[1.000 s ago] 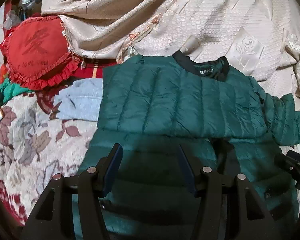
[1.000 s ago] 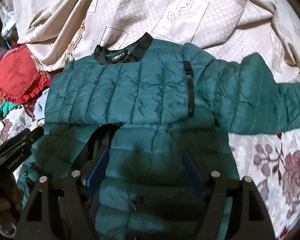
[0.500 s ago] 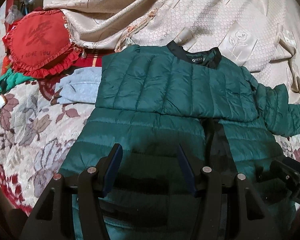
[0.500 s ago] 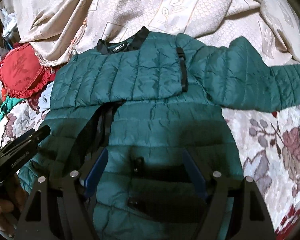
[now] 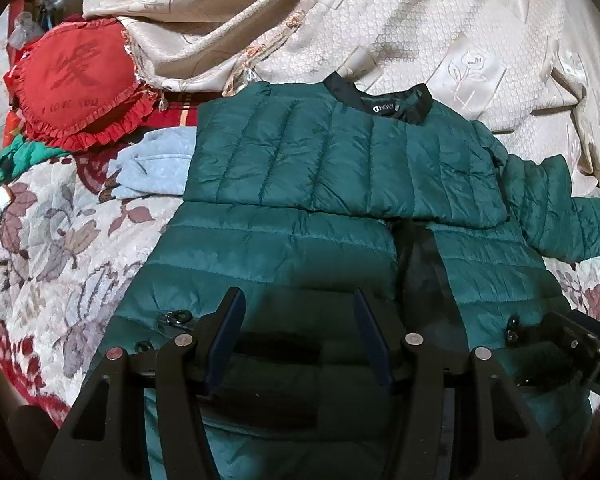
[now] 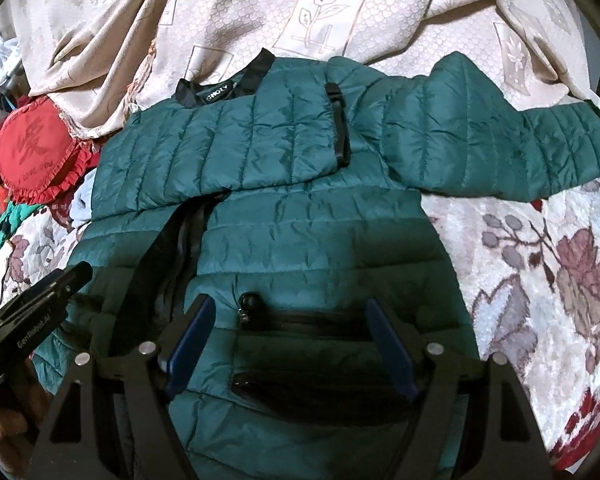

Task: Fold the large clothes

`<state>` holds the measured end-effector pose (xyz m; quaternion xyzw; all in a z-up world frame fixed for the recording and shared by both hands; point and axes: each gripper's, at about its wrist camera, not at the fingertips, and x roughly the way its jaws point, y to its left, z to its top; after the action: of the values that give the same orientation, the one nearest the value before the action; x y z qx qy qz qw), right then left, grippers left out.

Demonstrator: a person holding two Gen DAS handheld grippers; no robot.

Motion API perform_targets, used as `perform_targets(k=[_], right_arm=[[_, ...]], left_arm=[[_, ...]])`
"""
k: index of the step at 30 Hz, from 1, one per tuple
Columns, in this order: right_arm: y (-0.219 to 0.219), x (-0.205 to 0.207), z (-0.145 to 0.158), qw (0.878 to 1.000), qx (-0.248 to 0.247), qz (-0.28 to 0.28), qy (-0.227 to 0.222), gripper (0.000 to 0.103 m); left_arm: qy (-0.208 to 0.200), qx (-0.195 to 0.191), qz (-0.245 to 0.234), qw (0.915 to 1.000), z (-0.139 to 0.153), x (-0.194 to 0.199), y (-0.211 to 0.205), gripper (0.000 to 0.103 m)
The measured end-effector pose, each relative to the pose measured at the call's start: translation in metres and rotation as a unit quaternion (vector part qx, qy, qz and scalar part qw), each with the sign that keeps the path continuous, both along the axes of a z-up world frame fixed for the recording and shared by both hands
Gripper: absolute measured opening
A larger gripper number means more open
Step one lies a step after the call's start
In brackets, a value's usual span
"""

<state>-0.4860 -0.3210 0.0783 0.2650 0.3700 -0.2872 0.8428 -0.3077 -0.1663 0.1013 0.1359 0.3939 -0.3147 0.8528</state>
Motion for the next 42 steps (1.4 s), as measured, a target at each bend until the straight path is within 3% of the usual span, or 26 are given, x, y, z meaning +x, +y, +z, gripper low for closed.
perform_targets(k=[42], right_arm=[[-0.016,0.002,-0.014,1.0,0.012,-0.021,0.018,0.082]], left_arm=[[0.017,0.004,-0.034,0.9993,-0.009,-0.014,-0.026,0.038]])
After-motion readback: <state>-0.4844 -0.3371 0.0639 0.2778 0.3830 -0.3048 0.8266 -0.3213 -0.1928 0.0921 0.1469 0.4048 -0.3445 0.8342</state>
